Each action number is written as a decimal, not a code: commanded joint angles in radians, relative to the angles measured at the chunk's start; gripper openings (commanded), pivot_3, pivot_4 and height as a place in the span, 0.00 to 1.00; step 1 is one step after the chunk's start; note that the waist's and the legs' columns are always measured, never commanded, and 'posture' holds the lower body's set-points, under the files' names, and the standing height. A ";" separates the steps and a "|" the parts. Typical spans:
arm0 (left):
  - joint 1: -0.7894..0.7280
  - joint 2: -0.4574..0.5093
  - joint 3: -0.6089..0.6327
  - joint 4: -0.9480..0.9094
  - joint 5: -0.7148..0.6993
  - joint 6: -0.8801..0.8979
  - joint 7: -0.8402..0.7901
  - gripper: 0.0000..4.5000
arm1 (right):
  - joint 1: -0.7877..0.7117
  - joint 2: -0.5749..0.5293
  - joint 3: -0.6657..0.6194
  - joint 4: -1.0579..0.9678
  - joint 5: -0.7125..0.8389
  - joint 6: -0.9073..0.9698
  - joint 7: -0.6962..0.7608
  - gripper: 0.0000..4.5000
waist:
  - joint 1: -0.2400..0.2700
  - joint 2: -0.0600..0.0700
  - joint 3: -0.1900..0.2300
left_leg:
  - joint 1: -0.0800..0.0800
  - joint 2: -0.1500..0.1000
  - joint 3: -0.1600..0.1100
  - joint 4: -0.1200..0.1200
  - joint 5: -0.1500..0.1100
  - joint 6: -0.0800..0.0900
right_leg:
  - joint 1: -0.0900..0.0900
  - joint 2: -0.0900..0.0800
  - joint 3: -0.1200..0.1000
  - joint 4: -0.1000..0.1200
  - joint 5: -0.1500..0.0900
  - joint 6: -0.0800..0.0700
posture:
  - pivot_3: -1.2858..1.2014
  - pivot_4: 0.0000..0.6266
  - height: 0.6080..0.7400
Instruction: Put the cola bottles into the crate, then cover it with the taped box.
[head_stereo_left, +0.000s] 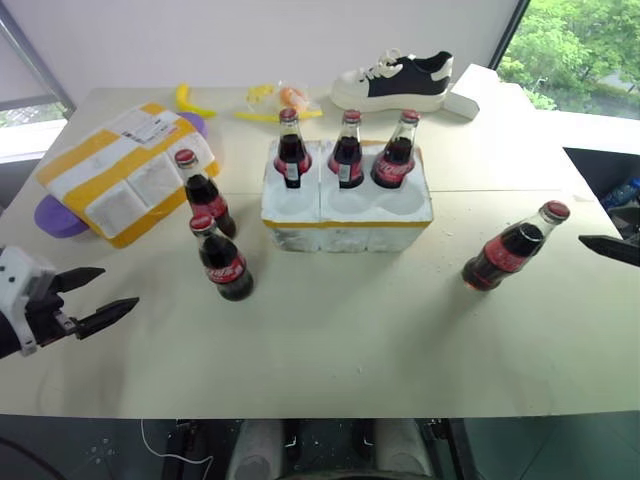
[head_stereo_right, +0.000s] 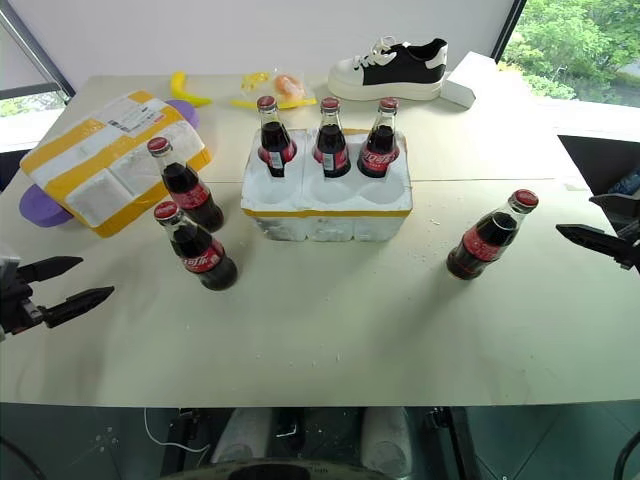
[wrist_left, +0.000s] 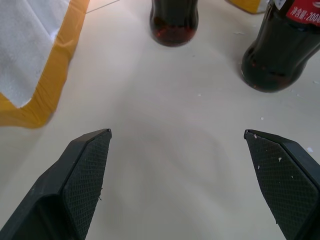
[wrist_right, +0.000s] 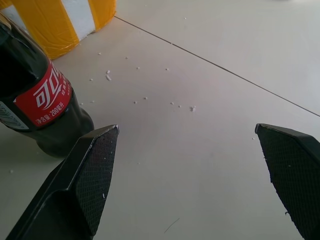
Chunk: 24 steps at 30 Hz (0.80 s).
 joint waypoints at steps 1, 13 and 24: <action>-0.016 0.012 0.011 -0.003 -0.008 -0.007 -0.001 0.99 | -0.026 -0.012 -0.018 0.012 0.004 -0.021 -0.003 1.00 | 0.000 0.000 0.000 | 0.000 0.000 0.000 0.000 0.000 0.000 | 0.000 0.000 0.000 0.000 0.000 0.000 | 0.52 0.24 1.00; -0.060 0.019 0.010 0.021 -0.009 0.021 0.008 0.99 | -0.053 0.002 -0.017 0.050 0.005 -0.026 -0.014 1.00 | 0.000 0.000 0.000 | 0.001 0.000 0.002 0.000 0.000 0.000 | 0.000 0.000 0.000 0.001 0.000 0.000 | 0.52 0.24 1.00; -0.098 0.022 0.016 -0.010 -0.037 0.050 0.006 0.99 | -0.108 -0.002 -0.006 0.095 -0.011 -0.039 -0.026 1.00 | -0.001 0.000 0.000 | 0.002 0.000 0.004 0.000 0.000 -0.001 | 0.001 0.000 0.001 0.002 0.000 0.000 | 0.52 0.24 1.00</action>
